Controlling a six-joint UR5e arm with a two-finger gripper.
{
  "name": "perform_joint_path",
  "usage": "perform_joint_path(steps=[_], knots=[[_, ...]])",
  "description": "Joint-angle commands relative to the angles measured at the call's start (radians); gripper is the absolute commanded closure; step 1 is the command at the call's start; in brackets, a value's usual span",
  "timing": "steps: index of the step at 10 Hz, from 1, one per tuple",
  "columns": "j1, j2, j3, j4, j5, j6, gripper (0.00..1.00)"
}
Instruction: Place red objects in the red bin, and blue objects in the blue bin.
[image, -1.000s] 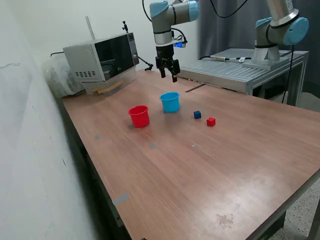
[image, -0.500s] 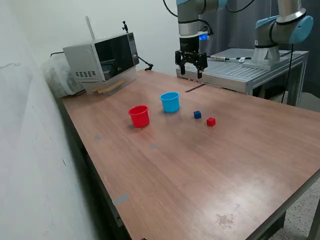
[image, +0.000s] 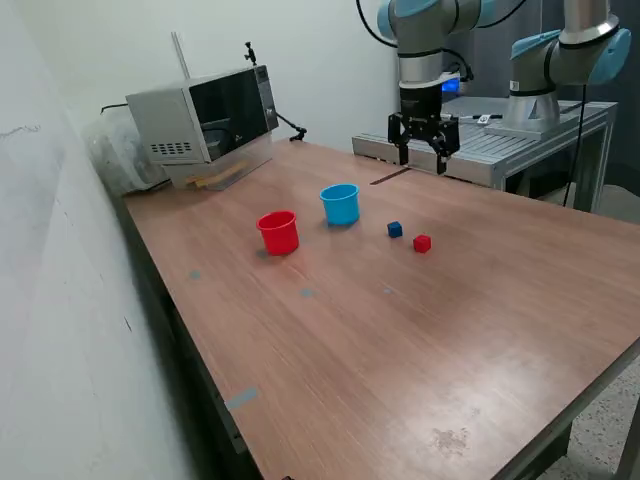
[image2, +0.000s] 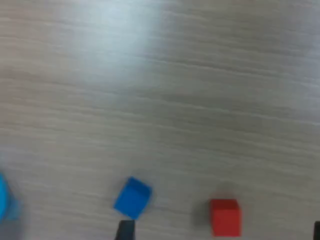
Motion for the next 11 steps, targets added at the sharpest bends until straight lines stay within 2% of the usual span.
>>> perform_joint_path(steps=[1, 2, 4, 9, 11], knots=[[0.098, 0.092, -0.002, -0.072, 0.046, 0.072, 0.0], [0.113, 0.111, -0.003, -0.076, 0.067, 0.072, 0.0], [0.121, 0.144, -0.009, -0.087, 0.073, 0.066, 0.0], [0.095, 0.207, -0.1, -0.096, 0.073, -0.024, 0.0], [0.066, 0.21, -0.102, -0.095, 0.072, -0.052, 0.0]])
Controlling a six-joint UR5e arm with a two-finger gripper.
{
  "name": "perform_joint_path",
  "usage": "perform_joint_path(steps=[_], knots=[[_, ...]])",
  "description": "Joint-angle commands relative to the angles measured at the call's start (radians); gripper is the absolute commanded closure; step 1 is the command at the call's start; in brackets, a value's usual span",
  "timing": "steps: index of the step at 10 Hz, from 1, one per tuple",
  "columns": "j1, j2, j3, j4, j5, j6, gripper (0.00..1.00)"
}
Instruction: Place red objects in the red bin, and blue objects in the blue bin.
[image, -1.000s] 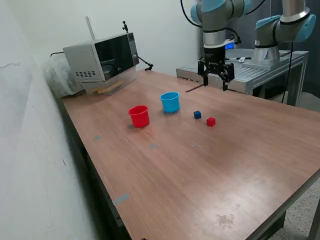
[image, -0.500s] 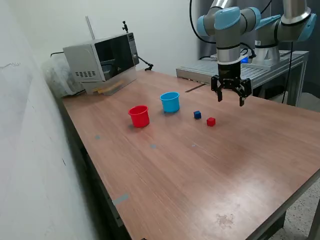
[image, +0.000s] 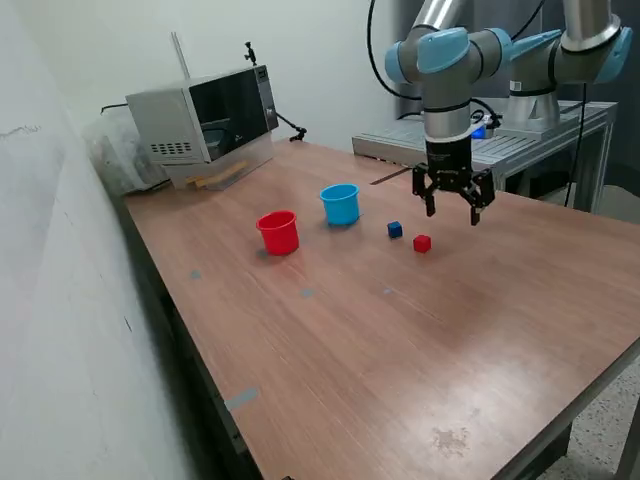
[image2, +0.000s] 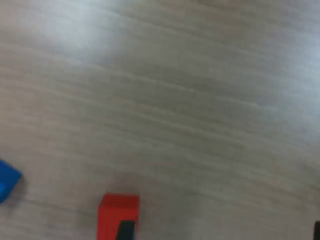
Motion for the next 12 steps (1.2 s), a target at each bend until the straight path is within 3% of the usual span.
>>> perform_joint_path(steps=[1, 12], knots=[[-0.041, 0.016, -0.018, 0.001, -0.001, -0.052, 0.0], [-0.034, 0.01, 0.029, -0.036, -0.001, -0.068, 0.0]])
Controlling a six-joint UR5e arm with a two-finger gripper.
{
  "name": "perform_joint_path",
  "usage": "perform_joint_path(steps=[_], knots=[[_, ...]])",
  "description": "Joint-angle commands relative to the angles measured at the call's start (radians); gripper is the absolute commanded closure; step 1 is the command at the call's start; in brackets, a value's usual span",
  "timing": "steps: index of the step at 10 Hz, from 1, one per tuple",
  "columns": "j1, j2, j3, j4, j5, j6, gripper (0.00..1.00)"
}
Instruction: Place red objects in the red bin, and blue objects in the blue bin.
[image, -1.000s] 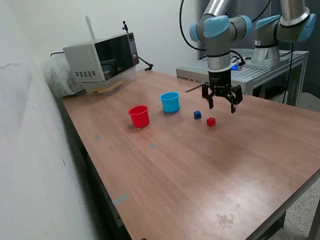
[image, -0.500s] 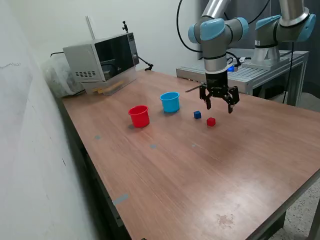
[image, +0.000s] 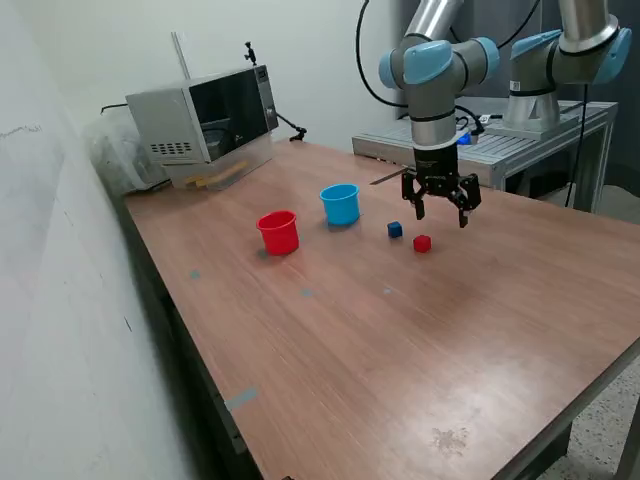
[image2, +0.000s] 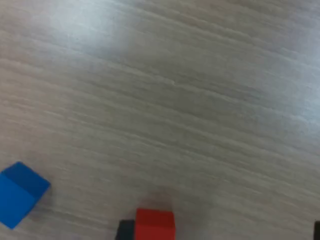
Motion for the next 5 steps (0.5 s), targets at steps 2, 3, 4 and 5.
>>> perform_joint_path(steps=[2, 3, 4, 5], knots=[[0.007, 0.0, 0.001, -0.015, 0.0, 0.011, 0.0], [0.007, 0.003, 0.001, -0.015, 0.0, 0.013, 0.0], [0.007, 0.004, 0.007, -0.015, 0.0, 0.013, 0.0], [0.007, 0.004, 0.007, -0.015, 0.0, 0.019, 0.0]])
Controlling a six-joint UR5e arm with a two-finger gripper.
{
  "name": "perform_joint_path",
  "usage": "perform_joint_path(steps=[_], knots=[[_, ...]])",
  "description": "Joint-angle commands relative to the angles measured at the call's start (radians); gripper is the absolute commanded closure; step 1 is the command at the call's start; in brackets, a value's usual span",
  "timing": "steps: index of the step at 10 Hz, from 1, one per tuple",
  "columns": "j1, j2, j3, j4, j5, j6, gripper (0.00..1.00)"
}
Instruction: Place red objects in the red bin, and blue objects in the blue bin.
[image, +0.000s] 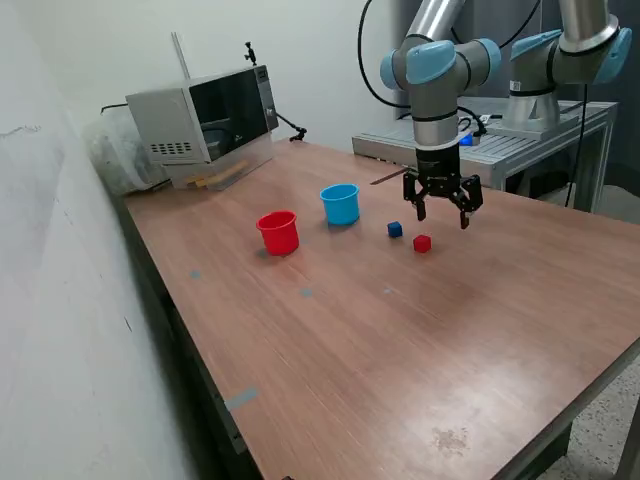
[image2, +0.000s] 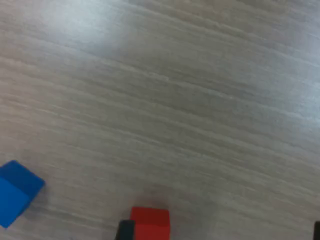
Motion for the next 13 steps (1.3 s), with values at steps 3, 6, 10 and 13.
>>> perform_joint_path(steps=[3, 6, 10, 13], knots=[[0.001, 0.013, 0.001, -0.003, 0.0, 0.034, 0.0], [0.001, 0.016, -0.012, -0.009, -0.003, 0.09, 0.0], [-0.002, 0.048, -0.039, -0.008, -0.003, 0.09, 0.0], [-0.019, 0.064, -0.049, -0.008, -0.005, 0.09, 0.0]])
